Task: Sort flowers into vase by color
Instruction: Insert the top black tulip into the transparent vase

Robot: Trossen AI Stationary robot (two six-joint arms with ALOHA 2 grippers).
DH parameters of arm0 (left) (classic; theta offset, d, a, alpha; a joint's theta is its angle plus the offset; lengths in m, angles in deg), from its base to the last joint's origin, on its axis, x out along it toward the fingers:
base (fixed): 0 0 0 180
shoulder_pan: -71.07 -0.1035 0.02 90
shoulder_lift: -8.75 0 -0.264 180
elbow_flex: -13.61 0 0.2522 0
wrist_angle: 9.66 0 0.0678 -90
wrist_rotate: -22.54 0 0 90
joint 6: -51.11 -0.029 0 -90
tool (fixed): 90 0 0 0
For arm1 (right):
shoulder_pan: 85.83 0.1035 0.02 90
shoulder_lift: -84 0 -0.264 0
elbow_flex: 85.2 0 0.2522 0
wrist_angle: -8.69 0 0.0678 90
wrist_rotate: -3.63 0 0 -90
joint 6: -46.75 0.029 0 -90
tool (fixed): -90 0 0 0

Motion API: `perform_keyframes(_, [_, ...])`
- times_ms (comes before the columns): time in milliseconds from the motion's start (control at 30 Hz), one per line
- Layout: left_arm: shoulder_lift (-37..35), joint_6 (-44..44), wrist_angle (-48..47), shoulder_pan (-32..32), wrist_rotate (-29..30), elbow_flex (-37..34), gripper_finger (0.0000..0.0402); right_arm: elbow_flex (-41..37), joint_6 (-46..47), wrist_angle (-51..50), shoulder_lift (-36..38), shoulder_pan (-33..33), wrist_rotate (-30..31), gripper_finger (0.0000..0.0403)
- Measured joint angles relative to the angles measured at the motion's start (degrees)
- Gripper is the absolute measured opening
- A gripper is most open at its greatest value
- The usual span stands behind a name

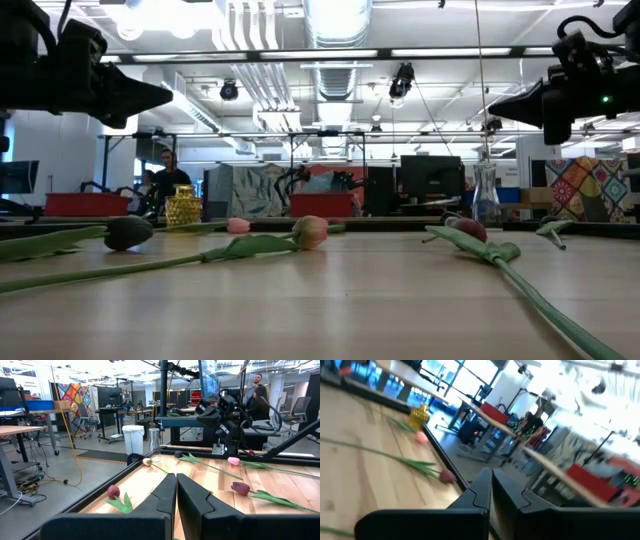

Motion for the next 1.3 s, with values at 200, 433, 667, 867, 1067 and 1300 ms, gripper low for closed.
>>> perform_keyframes(200, [0.0,0.0,-0.02,0.01,-0.01,0.0,0.0,0.02,-2.23,0.09,0.02,0.0,0.01,0.0009])
perform_keyframes(433, [0.01,0.0,-0.02,0.0,-0.02,0.0,0.0,0.02,3.61,0.16,0.02,0.0,-2.47,0.0009])
perform_keyframes(667, [0.0,0.01,-0.01,0.0,-0.01,0.0,0.0,0.01,49.74,0.53,0.09,0.0,-14.79,0.0009])
perform_keyframes(867, [0.01,0.0,-0.01,0.02,-0.01,0.0,0.0,0.0,65.65,1.94,0.04,0.0,-8.78,0.0009])
perform_keyframes(1067, [0.01,0.01,-0.02,0.01,-0.01,0.0,0.0,0.08,64.29,11.15,-1.18,-0.02,-4.93,0.0009])
perform_keyframes(1300, [0.0,0.01,-0.02,0.0,-0.02,0.0,0.0,4.23,74.05,1.44,-7.91,-0.02,-1.0,0.0009])
